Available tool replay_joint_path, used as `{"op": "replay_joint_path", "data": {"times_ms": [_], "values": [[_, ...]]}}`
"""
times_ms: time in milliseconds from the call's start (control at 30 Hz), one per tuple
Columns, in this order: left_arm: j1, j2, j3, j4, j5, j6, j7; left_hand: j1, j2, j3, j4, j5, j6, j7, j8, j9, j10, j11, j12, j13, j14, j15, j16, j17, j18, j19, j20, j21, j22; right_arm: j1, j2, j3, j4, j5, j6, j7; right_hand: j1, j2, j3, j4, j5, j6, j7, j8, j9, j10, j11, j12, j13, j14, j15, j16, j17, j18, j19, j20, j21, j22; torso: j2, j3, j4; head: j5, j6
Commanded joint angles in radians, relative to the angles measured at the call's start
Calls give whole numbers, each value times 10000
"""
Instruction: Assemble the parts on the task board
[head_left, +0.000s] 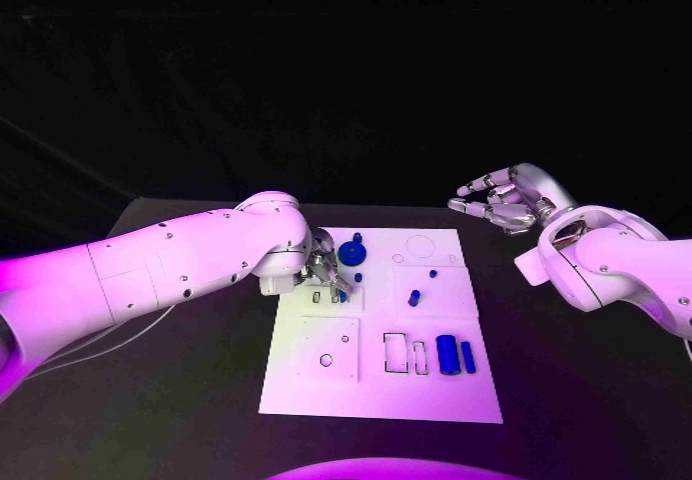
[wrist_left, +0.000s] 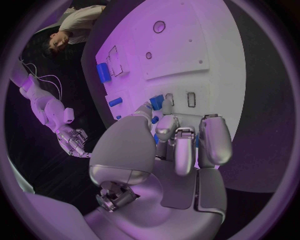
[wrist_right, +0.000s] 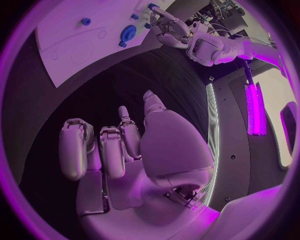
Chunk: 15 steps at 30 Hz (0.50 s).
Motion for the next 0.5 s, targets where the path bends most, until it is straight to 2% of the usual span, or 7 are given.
{"op": "replay_joint_path", "data": {"times_ms": [33, 133, 233, 300, 367, 433, 500], "values": [[7, 39, 4, -9, -34, 193, -183, 96, 19, 68, -4, 25, -97, 6, 66, 14, -47, -4, -52, -12, 1042, -74, 52, 2541, -191, 51, 16, 70, 9, -4, 10, -1, 1, -109, 154, -9, 32, 107, -55, -13, 37, 15, -36, 67, -11, 20, -67, -42, 465, 764, -72, -55, 1595, 122, -68, -9, -59, 750, 0, 1, 6, 5, -3], [7, 42, 4, -20, -6, 180, -171, 169, 58, 125, -5, 31, -102, 2, 66, 25, -53, -7, -70, -31, 1043, -76, 53, 2544, -193, 52, 16, 81, 27, -4, 11, -1, 1, -109, 164, -14, 44, 126, -65, -13, 55, 15, -37, 75, -14, 28, -69, -35, 473, 765, -74, -54, 1601, 122, -67, -11, -62, 750, 6, 1, 11, 14, -9], [7, 40, 4, -32, 43, 131, -157, 529, 228, 421, -73, 62, -151, -26, 46, 41, -82, -33, -124, -83, 1043, -98, 54, 2545, -190, 42, 6, 87, 30, -5, 16, -1, -3, -109, 173, -18, 44, 126, -65, -13, 55, 15, -37, 75, -14, 28, -69, -35, 473, 765, -74, -54, 1601, 122, -67, -11, -62, 750, 3, 2, 9, 18, -6], [7, 37, 4, -43, 107, 89, -142, 1043, 374, 863, -253, 107, -226, -63, 11, 48, -132, -71, -196, -141, 1042, -136, 52, 2543, -188, 37, -16, 96, 42, -5, 21, -1, -7, -109, 182, -21, 44, 126, -65, -13, 55, 15, -37, 75, -14, 28, -69, -35, 473, 765, -74, -54, 1601, 122, -67, -11, -62, 750, -1, -1, 8, 27, -12], [7, 31, 4, -53, 187, 62, -128, 1520, 403, 1373, -440, 138, -303, -69, -26, 54, -188, -86, -275, -196, 1040, -162, 48, 2535, -189, 35, -44, 106, 58, -5, 24, -2, -9, -109, 197, -29, 45, 127, -65, -13, 56, 15, -37, 75, -14, 29, -69, -34, 473, 765, -75, -54, 1601, 122, -67, -11, -62, 750, 0, 2, 10, 34, -17], [7, 27, 4, -64, 249, 54, -109, 1999, 288, 2130, -662, 156, -371, -24, -42, 80, -244, -63, -376, -260, 1037, -159, 44, 2528, -190, 29, -70, 116, 75, -5, 25, -2, -12, -110, 218, -44, 48, 130, -68, -14, 59, 15, -38, 77, -14, 37, -70, -27, 482, 765, -75, -55, 1599, 122, -67, -12, -63, 750, 3, 4, 11, 38, -22], [7, 20, 4, -69, 291, 54, -86, 2169, -103, 3232, -742, 136, -406, 98, -6, 158, -246, -20, -475, -337, 1035, -75, 40, 2522, -191, 17, -46, 127, 95, -5, 27, -3, -15, -117, 238, -58, 48, 130, -68, -14, 59, 15, -38, 77, -14, 37, -70, -27, 482, 765, -75, -55, 1599, 122, -67, -12, -63, 750, 2, 2, 11, 47, -31]]}}
